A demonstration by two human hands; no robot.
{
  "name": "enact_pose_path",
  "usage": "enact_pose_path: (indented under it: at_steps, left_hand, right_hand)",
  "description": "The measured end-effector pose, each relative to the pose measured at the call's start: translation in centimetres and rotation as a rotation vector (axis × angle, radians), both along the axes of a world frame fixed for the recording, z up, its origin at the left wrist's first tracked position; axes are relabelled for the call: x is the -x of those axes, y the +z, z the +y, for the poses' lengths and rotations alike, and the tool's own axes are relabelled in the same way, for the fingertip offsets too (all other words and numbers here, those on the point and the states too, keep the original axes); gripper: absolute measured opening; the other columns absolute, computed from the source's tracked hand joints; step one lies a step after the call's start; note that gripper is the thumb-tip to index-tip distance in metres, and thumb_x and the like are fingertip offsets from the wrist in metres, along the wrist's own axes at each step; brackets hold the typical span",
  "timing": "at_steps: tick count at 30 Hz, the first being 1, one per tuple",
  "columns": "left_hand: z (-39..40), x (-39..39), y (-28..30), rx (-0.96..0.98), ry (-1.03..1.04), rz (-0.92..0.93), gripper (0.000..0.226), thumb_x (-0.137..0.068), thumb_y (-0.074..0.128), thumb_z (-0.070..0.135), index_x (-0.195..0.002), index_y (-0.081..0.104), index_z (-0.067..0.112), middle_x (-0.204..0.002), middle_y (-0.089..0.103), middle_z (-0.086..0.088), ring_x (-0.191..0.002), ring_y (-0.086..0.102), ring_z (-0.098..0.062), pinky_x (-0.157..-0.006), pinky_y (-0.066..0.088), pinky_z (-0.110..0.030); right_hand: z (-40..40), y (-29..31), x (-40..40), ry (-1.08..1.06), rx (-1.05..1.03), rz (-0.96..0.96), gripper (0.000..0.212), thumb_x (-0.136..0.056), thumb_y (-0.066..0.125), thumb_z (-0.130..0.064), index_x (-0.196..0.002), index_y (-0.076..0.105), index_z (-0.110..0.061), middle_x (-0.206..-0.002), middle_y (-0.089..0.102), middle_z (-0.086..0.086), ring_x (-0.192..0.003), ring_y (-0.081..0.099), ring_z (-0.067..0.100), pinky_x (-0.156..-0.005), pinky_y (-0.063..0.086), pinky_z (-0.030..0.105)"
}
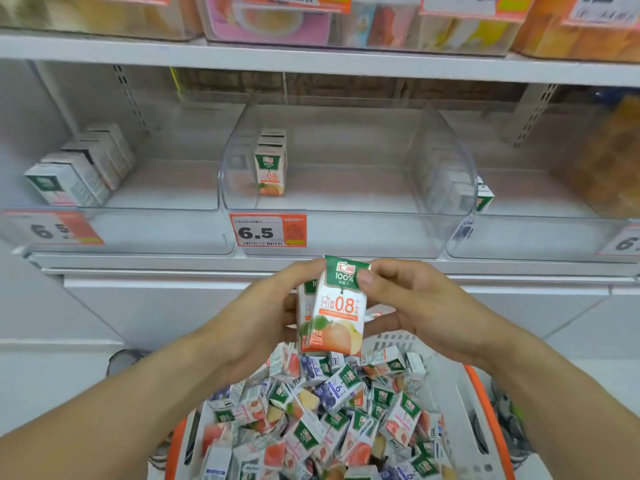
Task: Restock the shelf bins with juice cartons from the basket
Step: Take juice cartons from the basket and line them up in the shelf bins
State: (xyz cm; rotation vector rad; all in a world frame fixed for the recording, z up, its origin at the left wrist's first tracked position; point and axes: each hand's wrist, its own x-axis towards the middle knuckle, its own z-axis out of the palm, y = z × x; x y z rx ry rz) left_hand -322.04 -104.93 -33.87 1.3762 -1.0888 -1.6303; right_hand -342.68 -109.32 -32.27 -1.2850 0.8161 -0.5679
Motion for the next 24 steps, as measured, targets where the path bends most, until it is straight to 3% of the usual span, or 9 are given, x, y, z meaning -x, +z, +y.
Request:
enact_pose_path:
  at_steps: [4,8,10,12,14,17,19,22,24]
  left_hand:
    - [0.1,-0.7,0.0,0.059,-0.109,-0.032,0.057,-0.074,0.074,0.053,-0.119,0.068,0.019,-0.110,0.074,-0.009,-0.100,0.070,-0.026,-0.083,0.053,-0.036]
    - [0.0,-1.2,0.2,0.084,-0.103,-0.068,0.055,-0.070,0.081,0.029,-0.121,0.065,0.018,-0.103,0.076,-0.012,-0.090,0.072,-0.023,-0.069,0.052,-0.027]
    - [0.0,-1.6,0.2,0.096,-0.095,-0.099,0.057,-0.068,0.082,0.026,-0.121,0.064,0.017,-0.103,0.076,-0.012,-0.094,0.072,-0.029,-0.075,0.056,-0.040]
    - [0.1,-2.1,0.5,0.136,-0.117,-0.129,0.055,-0.068,0.084,0.021,-0.120,0.066,0.017,-0.108,0.075,-0.009,-0.104,0.068,-0.035,-0.094,0.051,-0.057]
    - [0.3,-2.8,0.9,0.189,-0.168,-0.150,0.050,-0.069,0.086,0.017,-0.115,0.069,0.023,-0.111,0.074,-0.003,-0.107,0.067,-0.027,-0.097,0.050,-0.057]
    - [0.3,-3.8,1.5,0.275,-0.209,-0.251,0.049,-0.065,0.087,0.032,-0.111,0.071,0.033,-0.112,0.072,0.003,-0.108,0.063,-0.012,-0.085,0.059,-0.038]
    - [0.5,-4.5,1.7,0.330,-0.197,-0.299,0.047,-0.065,0.086,0.037,-0.110,0.071,0.035,-0.110,0.071,0.006,-0.106,0.060,-0.010,-0.076,0.058,-0.028]
    - [0.8,-5.4,2.1,0.422,-0.136,-0.323,0.048,-0.066,0.085,0.042,-0.112,0.071,0.038,-0.114,0.067,0.008,-0.105,0.060,-0.009,-0.079,0.060,-0.035]
    - [0.9,-6.1,2.4,0.473,-0.042,-0.361,0.065,-0.059,0.085,0.055,-0.120,0.066,0.042,-0.122,0.061,0.009,-0.111,0.060,-0.004,-0.085,0.059,-0.039]
  right_hand:
    - [0.5,0.3,-0.6,-0.109,0.038,0.018,0.045,-0.084,0.066,-0.029,-0.124,0.057,-0.010,-0.100,0.069,0.023,-0.087,0.071,0.026,-0.066,0.059,0.031]
    - [0.9,0.2,-1.1,-0.095,0.087,0.133,0.054,-0.078,0.069,-0.033,-0.126,0.052,-0.016,-0.103,0.069,0.025,-0.092,0.071,0.033,-0.078,0.060,0.032]
    - [0.9,0.1,-1.4,-0.045,0.066,0.165,0.054,-0.078,0.069,-0.037,-0.126,0.052,-0.018,-0.107,0.069,0.022,-0.095,0.071,0.032,-0.079,0.061,0.037]
    - [0.8,0.1,-1.7,0.017,0.050,0.190,0.058,-0.078,0.075,-0.039,-0.130,0.053,-0.025,-0.120,0.064,0.014,-0.099,0.071,0.025,-0.078,0.061,0.037]
    - [0.5,0.0,-2.0,0.095,0.022,0.148,0.060,-0.080,0.080,-0.031,-0.133,0.053,-0.029,-0.127,0.063,0.007,-0.103,0.071,0.023,-0.077,0.060,0.034]
    - [0.3,0.0,-2.8,0.150,0.021,0.060,0.061,-0.081,0.077,-0.019,-0.136,0.052,-0.025,-0.119,0.071,0.011,-0.100,0.071,0.031,-0.076,0.059,0.037]
    - [0.1,-0.1,-3.6,0.120,0.077,0.034,0.066,-0.076,0.081,-0.020,-0.135,0.052,-0.021,-0.113,0.072,0.016,-0.096,0.071,0.033,-0.073,0.058,0.039]
    - [-0.4,0.1,-4.9,0.051,0.177,0.010,0.069,-0.068,0.082,-0.026,-0.131,0.056,-0.018,-0.107,0.074,0.016,-0.090,0.072,0.029,-0.071,0.058,0.033]
    - [-1.2,0.4,-5.8,0.024,0.209,-0.026,0.066,-0.068,0.079,-0.029,-0.129,0.060,-0.012,-0.104,0.075,0.015,-0.086,0.072,0.027,-0.069,0.057,0.031]
